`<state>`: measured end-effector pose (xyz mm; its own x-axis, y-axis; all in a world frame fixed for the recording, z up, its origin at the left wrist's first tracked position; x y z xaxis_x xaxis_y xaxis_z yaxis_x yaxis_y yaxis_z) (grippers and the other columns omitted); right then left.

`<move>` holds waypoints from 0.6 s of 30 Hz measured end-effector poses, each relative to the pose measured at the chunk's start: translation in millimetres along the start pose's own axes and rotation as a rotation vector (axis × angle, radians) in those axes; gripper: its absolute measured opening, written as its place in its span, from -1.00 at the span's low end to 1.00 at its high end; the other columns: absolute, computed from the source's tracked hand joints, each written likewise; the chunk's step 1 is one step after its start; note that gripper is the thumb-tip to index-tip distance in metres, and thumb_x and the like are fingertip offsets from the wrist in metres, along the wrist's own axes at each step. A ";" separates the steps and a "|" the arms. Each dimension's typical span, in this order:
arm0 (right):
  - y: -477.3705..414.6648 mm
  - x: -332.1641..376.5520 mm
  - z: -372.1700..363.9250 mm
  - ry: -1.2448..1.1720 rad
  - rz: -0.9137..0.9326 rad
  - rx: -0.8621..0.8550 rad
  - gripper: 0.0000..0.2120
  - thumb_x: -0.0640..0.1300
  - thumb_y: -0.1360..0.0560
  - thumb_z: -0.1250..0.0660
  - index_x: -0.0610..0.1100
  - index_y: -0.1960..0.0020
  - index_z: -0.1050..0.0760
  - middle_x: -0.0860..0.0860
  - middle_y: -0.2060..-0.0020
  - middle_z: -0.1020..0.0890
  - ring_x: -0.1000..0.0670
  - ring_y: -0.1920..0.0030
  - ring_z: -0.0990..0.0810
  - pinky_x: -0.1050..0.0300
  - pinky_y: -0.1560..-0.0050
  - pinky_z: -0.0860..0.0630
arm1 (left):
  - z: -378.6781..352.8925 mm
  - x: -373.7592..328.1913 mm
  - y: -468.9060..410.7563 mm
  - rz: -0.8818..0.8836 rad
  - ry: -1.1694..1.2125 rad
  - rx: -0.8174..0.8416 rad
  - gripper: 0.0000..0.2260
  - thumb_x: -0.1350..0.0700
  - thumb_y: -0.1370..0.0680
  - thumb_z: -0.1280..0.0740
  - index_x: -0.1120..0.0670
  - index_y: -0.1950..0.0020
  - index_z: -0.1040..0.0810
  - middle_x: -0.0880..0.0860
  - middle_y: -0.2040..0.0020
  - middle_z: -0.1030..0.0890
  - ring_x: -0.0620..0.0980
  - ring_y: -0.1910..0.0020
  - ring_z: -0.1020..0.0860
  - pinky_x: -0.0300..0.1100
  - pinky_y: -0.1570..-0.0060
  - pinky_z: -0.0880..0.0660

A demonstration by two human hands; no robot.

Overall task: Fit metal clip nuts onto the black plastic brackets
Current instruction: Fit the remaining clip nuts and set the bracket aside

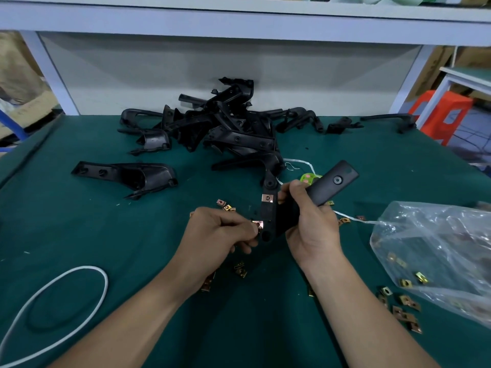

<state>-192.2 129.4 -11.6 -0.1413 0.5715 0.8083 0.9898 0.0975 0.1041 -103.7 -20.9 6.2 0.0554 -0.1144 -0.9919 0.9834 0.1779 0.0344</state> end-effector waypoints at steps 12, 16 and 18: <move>5.1 16.0 -4.4 0.279 0.351 0.041 -0.85 -0.27 -0.54 -0.39 -0.13 0.19 -0.59 -0.02 0.36 -0.63 0.00 0.30 -0.62 0.14 0.15 -0.58 | 0.4 1.8 -0.1 0.012 -0.158 -0.034 -0.81 0.29 -0.49 -0.46 0.12 0.32 -0.72 0.09 0.35 -0.70 0.00 0.41 -0.64 -0.37 0.42 -0.41; 5.1 12.7 0.5 0.284 0.371 -0.028 -0.88 -0.30 -0.54 -0.39 -0.21 0.18 -0.57 -0.02 0.40 -0.61 0.01 0.33 -0.61 0.11 0.18 -0.57 | -4.1 1.8 0.1 0.020 -0.252 0.024 -0.80 0.23 -0.50 -0.47 0.08 0.33 -0.72 0.04 0.35 -0.70 -0.02 0.38 -0.67 -0.37 0.41 -0.42; 4.8 12.1 1.7 0.289 0.376 -0.042 -0.87 -0.30 -0.53 -0.39 -0.21 0.20 -0.57 -0.02 0.41 -0.61 0.00 0.33 -0.60 0.07 0.20 -0.56 | -6.4 2.1 0.4 0.029 -0.270 0.043 -0.79 0.21 -0.51 -0.47 0.07 0.33 -0.72 0.03 0.35 -0.71 -0.02 0.37 -0.68 -0.37 0.41 -0.42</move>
<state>-189.2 138.2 -2.3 0.2318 0.3103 0.9220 0.9721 -0.1092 -0.2076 -104.3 -14.8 3.4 0.1219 -0.3673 -0.9221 0.9869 0.1437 0.0732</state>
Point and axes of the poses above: each hand's wrist, its own y-axis away from the middle knuckle, its own z-axis out of the back of the hand, x = y × z, the point moved 6 cm from there along -y, towards the middle knuckle
